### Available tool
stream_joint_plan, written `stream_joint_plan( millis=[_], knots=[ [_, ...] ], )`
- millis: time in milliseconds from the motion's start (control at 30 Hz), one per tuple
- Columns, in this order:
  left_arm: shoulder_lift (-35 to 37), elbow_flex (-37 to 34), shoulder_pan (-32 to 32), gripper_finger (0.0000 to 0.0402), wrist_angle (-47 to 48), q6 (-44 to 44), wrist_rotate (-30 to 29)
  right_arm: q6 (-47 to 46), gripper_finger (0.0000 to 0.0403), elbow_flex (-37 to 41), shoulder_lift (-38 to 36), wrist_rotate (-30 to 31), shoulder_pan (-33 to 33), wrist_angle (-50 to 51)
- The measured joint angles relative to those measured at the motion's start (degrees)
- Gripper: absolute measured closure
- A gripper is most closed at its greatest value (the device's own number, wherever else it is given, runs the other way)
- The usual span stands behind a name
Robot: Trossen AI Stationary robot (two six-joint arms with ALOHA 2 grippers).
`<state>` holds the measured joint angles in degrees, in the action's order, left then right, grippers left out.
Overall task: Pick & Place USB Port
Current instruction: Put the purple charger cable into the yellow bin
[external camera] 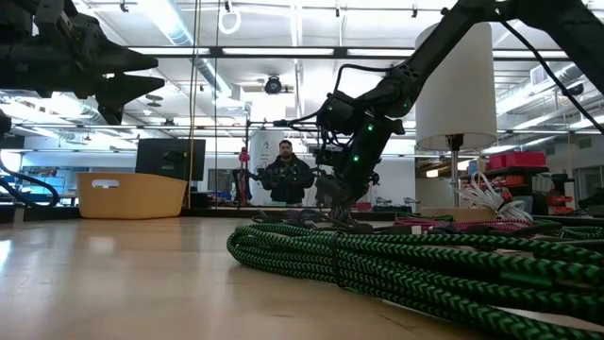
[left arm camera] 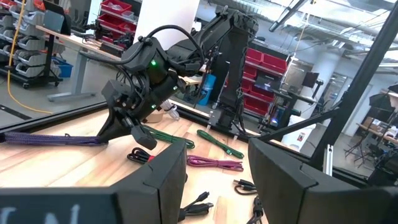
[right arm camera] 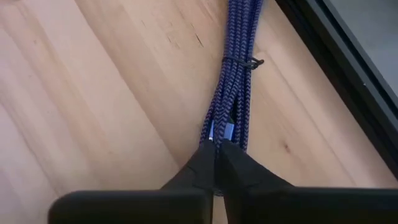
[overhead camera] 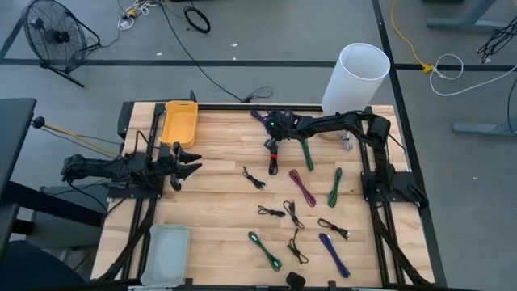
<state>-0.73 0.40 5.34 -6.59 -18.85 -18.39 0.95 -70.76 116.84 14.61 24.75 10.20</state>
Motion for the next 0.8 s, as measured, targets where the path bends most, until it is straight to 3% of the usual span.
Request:
stream_joint_plan(
  millis=[333,567,800],
  knots=[
    [0.0,0.0,0.0,0.0223,0.0,-0.02,-0.01,0.88,0.04,-1.59,-4.86,0.42,-0.96,6.57],
    [0.0,0.0,-0.01,0.0223,-0.56,-0.24,-0.01,1.32,0.0401,-3.62,-14.91,-0.63,-5.27,10.83],
    [0.0,0.0,0.0,0.0223,-3.33,-2.02,0.14,1.51,0.0402,-3.72,-28.65,-2.58,-13.9,10.61]
  ],
)
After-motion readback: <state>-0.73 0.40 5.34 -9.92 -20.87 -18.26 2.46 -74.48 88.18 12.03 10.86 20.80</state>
